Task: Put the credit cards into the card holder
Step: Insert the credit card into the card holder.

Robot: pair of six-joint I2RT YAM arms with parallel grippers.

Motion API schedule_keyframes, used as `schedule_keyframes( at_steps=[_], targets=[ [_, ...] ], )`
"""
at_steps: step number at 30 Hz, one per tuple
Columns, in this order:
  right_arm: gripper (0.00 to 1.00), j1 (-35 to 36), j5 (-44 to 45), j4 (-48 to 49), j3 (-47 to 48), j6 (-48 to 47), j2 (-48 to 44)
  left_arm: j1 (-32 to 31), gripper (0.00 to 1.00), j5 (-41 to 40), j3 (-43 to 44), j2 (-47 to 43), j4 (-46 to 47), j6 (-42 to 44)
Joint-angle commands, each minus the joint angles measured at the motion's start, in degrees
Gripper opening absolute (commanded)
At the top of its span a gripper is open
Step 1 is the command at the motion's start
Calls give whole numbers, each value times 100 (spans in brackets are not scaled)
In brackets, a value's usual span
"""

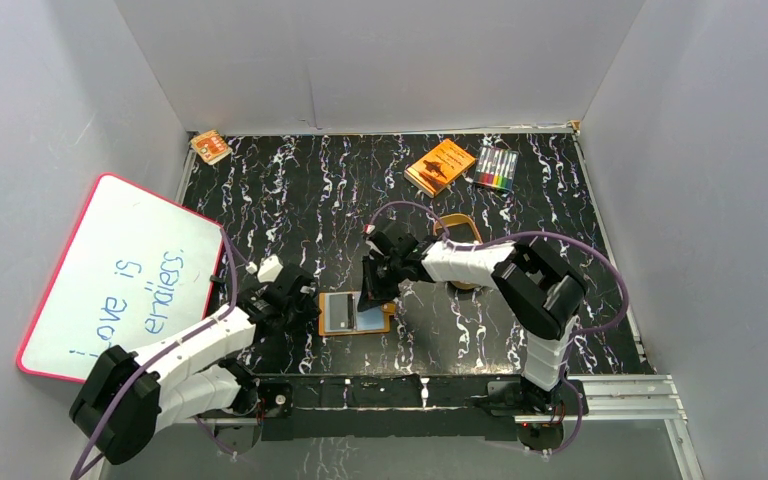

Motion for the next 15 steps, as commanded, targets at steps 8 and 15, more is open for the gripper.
schedule_keyframes(
  at_steps=[8,15],
  targets=[
    [0,163,-36,-239,728,-117,574,29,29,320,-365,140,-110,32],
    [0,213,-80,-246,872,-113,696,28,20,409,-435,173,0,46]
  ],
)
